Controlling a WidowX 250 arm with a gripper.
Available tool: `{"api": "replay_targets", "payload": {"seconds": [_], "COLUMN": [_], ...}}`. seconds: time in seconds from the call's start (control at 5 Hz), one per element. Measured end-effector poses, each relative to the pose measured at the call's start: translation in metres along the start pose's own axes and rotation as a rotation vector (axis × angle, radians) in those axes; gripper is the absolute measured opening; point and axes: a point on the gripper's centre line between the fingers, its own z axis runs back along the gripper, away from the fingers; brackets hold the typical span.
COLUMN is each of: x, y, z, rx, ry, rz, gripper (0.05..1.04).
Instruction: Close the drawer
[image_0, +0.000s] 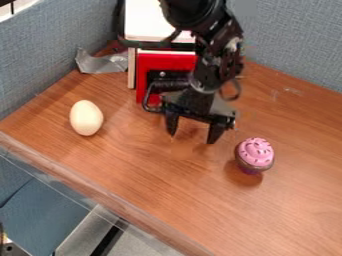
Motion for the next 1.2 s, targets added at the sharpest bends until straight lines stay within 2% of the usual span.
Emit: {"api": "replay_targets", "payload": {"seconds": [0.2,0.8,1.2], "x": [0.013,0.016,0.027], "y": [0.004,0.01,0.011], "z": [-0.003,-0.008,-0.004], "rx": [0.001,0.03,0.023], "ry": [-0.006,-0.011,-0.032], "rz": [0.022,0.006,0.025], "gripper": [1.001,1.001,1.001]}}
